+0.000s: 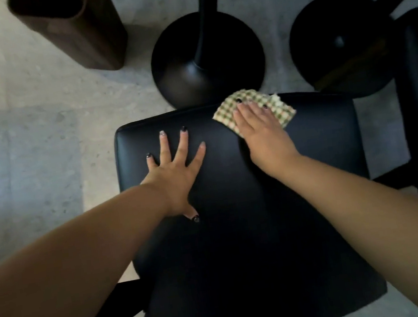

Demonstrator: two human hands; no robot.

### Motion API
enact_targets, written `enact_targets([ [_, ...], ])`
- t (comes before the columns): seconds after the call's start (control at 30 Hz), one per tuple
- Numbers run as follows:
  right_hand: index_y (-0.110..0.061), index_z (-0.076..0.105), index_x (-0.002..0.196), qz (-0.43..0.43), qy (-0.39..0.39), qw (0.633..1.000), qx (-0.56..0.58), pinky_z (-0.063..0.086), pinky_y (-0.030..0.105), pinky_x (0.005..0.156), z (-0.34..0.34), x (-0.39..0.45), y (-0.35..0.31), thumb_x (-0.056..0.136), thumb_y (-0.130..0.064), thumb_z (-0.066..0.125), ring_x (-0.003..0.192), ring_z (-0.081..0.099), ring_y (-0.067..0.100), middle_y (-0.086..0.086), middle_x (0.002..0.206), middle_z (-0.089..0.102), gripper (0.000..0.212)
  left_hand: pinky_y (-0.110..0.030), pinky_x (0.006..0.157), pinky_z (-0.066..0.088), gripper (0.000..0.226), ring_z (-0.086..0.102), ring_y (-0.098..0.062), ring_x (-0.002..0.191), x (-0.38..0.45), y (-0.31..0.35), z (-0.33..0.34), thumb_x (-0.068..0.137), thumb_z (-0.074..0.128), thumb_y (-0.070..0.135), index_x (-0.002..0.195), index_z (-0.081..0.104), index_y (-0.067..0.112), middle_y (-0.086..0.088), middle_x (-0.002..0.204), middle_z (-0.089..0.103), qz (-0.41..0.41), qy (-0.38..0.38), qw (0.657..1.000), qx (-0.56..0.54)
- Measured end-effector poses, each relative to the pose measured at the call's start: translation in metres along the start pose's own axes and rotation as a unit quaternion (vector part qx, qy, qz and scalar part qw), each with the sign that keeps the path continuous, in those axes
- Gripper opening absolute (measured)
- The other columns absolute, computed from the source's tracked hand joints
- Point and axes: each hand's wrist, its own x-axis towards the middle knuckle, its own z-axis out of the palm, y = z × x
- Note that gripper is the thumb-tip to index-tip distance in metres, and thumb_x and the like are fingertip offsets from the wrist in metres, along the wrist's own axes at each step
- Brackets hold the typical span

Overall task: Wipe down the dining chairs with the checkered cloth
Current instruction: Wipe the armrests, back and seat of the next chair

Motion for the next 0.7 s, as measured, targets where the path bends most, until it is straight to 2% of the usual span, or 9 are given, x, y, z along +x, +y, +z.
enact_targets([
  [0.13,-0.005,0.022,0.150,0.090,0.056,0.992,0.061,-0.005,0.035,0.118,0.004,-0.023,0.048,0.088,0.010,0.036,0.147,0.006,0.026,0.011,0.159,0.016,0.064,-0.070,0.111,0.012,0.147,-0.033,-0.056,0.134,0.004,0.008,0.009,0.061,0.076,0.069,0.144,-0.037,0.023,-0.017,0.143,-0.049,-0.024,0.017,0.999,0.028],
  [0.33,-0.001,0.028,0.147,0.238,0.105,0.960,0.100,0.003,0.041,0.119,0.010,-0.050,0.098,0.082,0.011,0.042,0.146,0.013,0.033,0.017,0.156,0.021,0.068,-0.068,0.113,0.012,0.146,-0.034,-0.055,0.134,0.002,0.009,0.009,0.063,0.075,0.070,0.144,-0.037,0.024,-0.017,0.144,-0.048,-0.031,0.023,0.999,0.023],
  [0.4,0.000,0.030,0.147,0.309,0.122,0.934,0.136,0.009,0.038,0.119,0.011,-0.057,0.113,0.083,0.011,0.040,0.144,0.017,0.034,0.018,0.155,0.024,0.065,-0.067,0.114,0.012,0.145,-0.032,-0.054,0.136,0.000,0.009,0.008,0.063,0.074,0.071,0.145,-0.036,0.024,-0.016,0.146,-0.047,-0.029,0.022,0.999,0.027],
  [0.5,0.001,0.031,0.146,0.415,0.178,0.868,0.207,0.018,0.036,0.116,0.014,-0.068,0.114,0.087,0.011,0.039,0.140,0.028,0.033,0.020,0.150,0.034,0.060,-0.061,0.115,0.016,0.140,-0.026,-0.051,0.140,-0.001,0.003,0.002,0.066,0.070,0.072,0.144,-0.036,0.027,-0.013,0.150,-0.042,-0.009,0.021,0.999,0.045],
  [0.6,0.005,0.029,0.145,0.413,0.207,0.865,0.196,0.013,0.036,0.118,0.023,-0.072,0.093,0.087,0.012,0.037,0.142,0.025,0.033,0.023,0.151,0.030,0.059,-0.049,0.118,0.022,0.128,-0.017,-0.035,0.148,-0.004,-0.022,-0.005,0.075,0.071,0.061,0.147,-0.031,0.031,-0.005,0.158,-0.030,0.028,0.038,0.999,0.008],
  [0.7,0.003,0.026,0.147,0.408,0.229,0.860,0.205,0.004,0.036,0.119,0.031,-0.066,0.063,0.087,0.012,0.035,0.146,0.014,0.031,0.019,0.155,0.023,0.061,-0.033,0.120,0.010,0.125,-0.010,-0.024,0.151,-0.014,-0.065,0.001,0.077,0.077,0.047,0.153,-0.018,0.020,-0.009,0.162,-0.021,0.008,0.080,0.996,-0.048],
])
